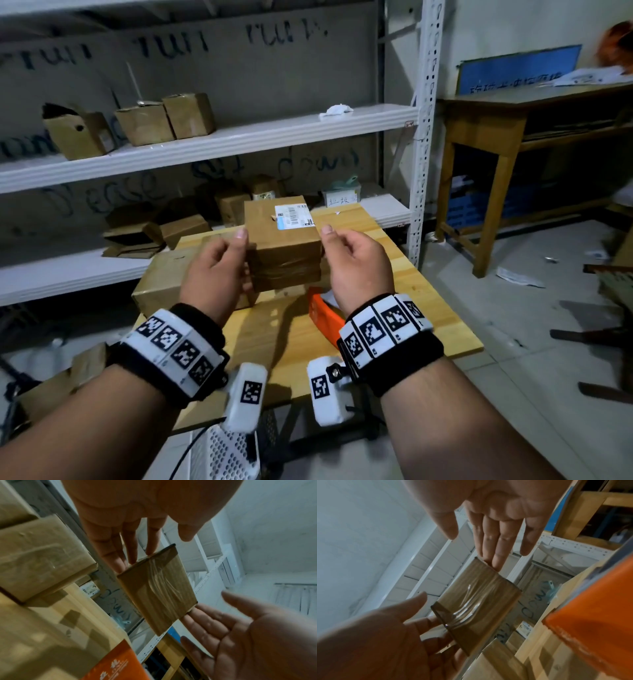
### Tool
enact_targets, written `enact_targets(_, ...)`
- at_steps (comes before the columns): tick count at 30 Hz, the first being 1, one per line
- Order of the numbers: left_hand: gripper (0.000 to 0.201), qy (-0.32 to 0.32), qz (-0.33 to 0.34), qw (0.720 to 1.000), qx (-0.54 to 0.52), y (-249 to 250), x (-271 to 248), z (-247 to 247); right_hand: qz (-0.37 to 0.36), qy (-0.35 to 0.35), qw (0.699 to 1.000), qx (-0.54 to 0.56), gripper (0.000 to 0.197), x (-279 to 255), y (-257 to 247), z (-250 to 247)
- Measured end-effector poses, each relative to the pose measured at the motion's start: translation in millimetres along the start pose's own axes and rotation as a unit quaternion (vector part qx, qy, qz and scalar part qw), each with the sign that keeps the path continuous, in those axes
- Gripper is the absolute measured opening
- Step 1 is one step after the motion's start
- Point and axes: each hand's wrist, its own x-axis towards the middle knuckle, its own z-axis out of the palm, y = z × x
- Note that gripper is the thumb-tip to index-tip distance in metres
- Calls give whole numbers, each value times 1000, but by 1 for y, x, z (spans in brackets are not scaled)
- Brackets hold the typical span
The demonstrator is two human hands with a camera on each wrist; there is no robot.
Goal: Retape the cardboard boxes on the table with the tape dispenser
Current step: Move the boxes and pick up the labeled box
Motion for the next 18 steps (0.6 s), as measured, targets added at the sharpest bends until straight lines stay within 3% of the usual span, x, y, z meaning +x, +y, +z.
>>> enact_targets(3,33,-18,-1,999,-30,-3,-10,-25,-17,-6,1000,18,23,-12,-1,4)
enact_targets(9,16,-11,1,999,-41,-35,-44,-66,-19,-35,999,-27,14,-47,4,10)
enact_targets(14,43,-7,56,997,-58,-41,-68,-79,-44,-42,998,9,8,-75,3,9)
enact_targets(18,39,11,56,995,-87,-53,-75,-85,-46,-63,996,51,7,-85,1,14)
